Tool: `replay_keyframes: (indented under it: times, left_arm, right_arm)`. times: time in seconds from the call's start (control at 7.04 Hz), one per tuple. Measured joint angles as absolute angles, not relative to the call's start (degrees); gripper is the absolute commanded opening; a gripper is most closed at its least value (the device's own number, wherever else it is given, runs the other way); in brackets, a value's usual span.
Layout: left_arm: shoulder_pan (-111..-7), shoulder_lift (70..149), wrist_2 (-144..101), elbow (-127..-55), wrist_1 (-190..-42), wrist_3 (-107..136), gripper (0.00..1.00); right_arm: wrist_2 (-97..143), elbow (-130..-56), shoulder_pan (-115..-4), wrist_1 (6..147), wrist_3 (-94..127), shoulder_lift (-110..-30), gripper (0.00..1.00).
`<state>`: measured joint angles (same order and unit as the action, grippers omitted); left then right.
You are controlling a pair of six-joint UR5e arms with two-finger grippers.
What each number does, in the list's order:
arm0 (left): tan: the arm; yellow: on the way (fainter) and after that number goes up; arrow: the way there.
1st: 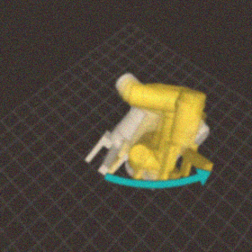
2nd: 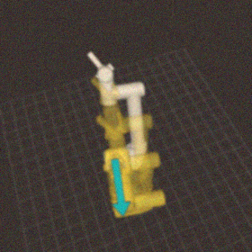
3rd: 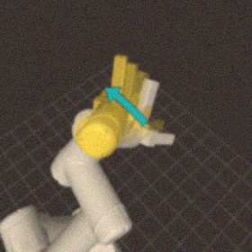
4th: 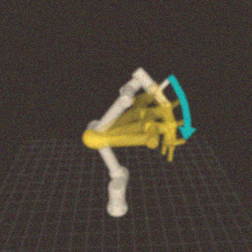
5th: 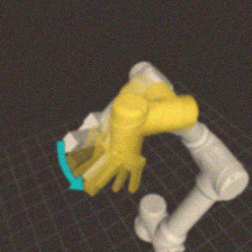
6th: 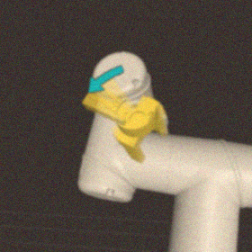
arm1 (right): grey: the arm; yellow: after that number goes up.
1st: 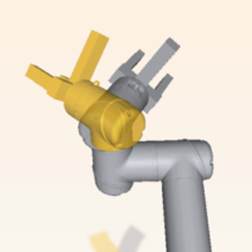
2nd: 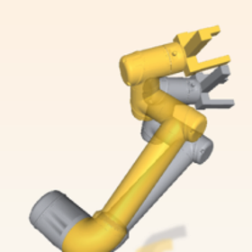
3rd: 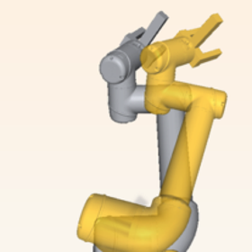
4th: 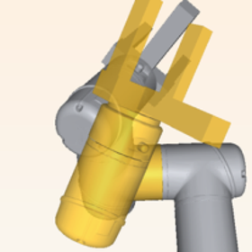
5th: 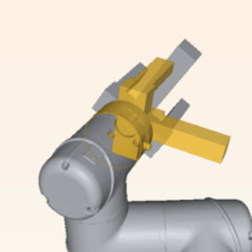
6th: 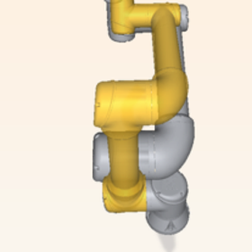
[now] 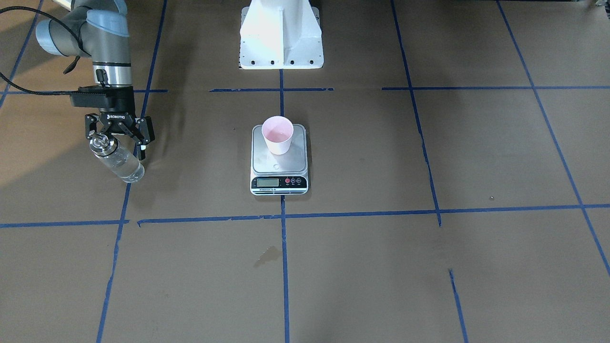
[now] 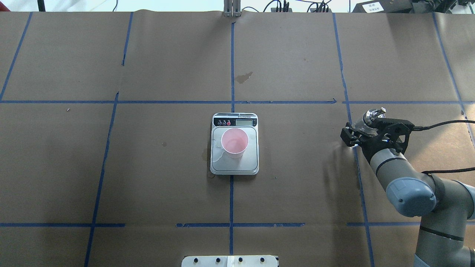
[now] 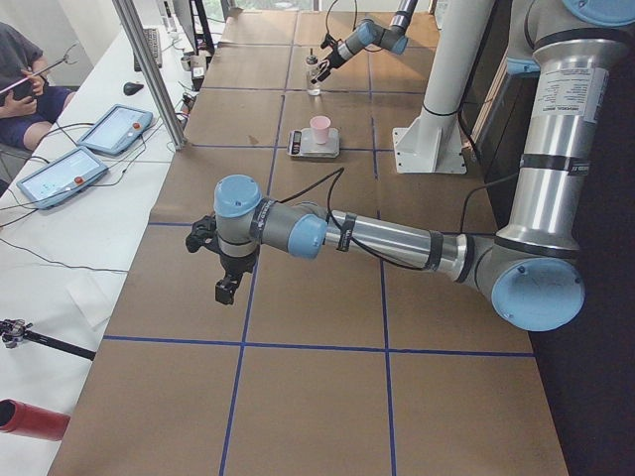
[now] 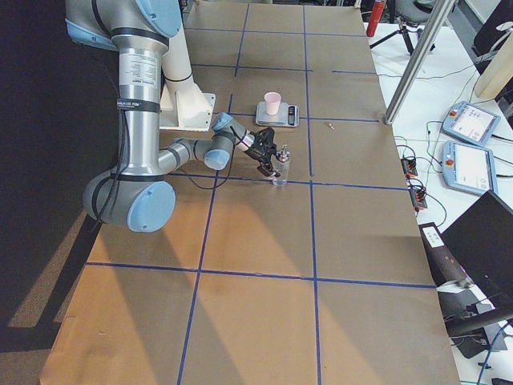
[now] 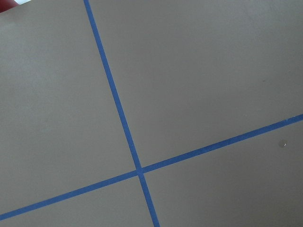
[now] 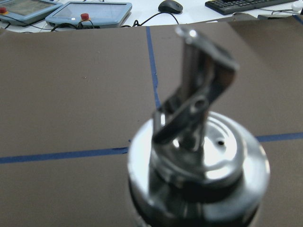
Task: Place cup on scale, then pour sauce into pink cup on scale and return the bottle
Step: 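Lower the bottle onto the table and open the right gripper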
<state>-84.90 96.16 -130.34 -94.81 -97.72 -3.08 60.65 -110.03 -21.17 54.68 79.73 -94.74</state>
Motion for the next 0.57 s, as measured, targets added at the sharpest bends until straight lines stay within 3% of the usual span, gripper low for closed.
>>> replay_keyframes:
  times: [0.28, 0.57]
  left_arm:
    - [-84.9, 96.4, -130.3, -94.8, -97.7, -3.1, 1.00]
    - [-84.9, 96.5, -130.3, -94.9, -97.6, -3.1, 1.00]
  right_arm:
    - [72.2, -115.0, -21.5, 59.7, 79.7, -98.9, 1.00]
    - [85.7, -124.1, -23.2, 75.5, 79.6, -98.5, 1.00]
